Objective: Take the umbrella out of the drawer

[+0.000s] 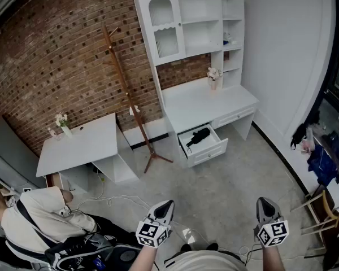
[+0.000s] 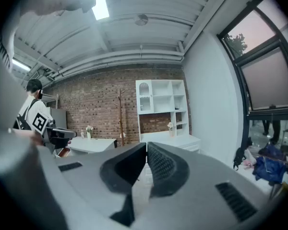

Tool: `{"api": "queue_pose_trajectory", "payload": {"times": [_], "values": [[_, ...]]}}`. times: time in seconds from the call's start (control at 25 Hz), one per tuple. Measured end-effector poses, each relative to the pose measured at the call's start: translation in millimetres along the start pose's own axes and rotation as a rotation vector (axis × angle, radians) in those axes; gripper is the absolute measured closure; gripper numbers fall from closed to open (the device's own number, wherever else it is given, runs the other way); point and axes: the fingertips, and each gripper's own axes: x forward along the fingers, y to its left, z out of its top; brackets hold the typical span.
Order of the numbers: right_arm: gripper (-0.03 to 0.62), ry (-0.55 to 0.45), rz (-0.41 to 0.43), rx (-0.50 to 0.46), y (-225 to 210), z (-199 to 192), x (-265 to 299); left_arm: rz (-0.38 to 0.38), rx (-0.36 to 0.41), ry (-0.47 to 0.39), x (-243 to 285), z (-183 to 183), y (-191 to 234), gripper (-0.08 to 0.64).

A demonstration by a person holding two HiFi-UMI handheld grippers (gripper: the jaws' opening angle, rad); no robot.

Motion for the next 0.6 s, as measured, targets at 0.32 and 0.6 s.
{"api": "queue_pose_trajectory", "payload": {"times": [0.32,0.6], "values": [[0.561,0.001,0.009,0.004,-9,1,0,0.004,0.006,0.001,6,4,-9,0.535],[0.561,-0.002,0.018,0.009,-19,-1,1,0.012,0.01,0.005,12,3,-16,0.535]]}}
